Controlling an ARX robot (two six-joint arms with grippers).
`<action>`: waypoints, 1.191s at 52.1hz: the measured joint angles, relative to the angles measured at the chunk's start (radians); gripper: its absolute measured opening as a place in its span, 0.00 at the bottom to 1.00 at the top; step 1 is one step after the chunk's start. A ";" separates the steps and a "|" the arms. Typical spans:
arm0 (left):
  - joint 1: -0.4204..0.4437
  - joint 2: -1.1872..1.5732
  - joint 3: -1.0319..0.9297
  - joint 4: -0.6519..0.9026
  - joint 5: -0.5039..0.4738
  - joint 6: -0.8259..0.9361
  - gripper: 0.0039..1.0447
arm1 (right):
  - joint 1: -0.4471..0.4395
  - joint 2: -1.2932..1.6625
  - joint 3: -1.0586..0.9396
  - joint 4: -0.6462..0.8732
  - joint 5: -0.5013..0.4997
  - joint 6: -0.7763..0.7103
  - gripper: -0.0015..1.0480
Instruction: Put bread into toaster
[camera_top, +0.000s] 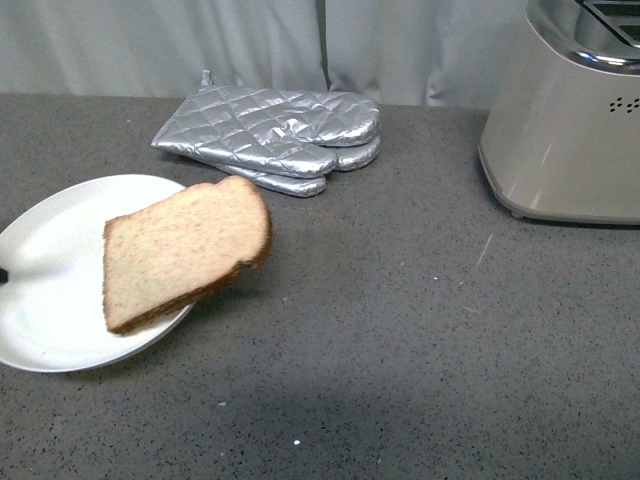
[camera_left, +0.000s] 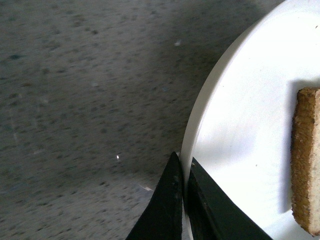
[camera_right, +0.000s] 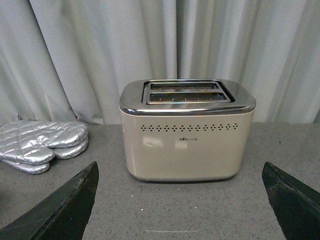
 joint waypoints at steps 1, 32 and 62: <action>-0.018 -0.004 -0.003 0.011 -0.002 -0.019 0.03 | 0.000 0.000 0.000 0.000 0.000 0.000 0.91; -0.613 0.144 0.019 0.327 -0.144 -0.516 0.03 | 0.000 0.000 0.000 0.000 0.000 0.000 0.91; -0.715 0.215 0.113 0.298 -0.185 -0.638 0.41 | 0.000 0.000 0.000 0.000 0.000 0.000 0.91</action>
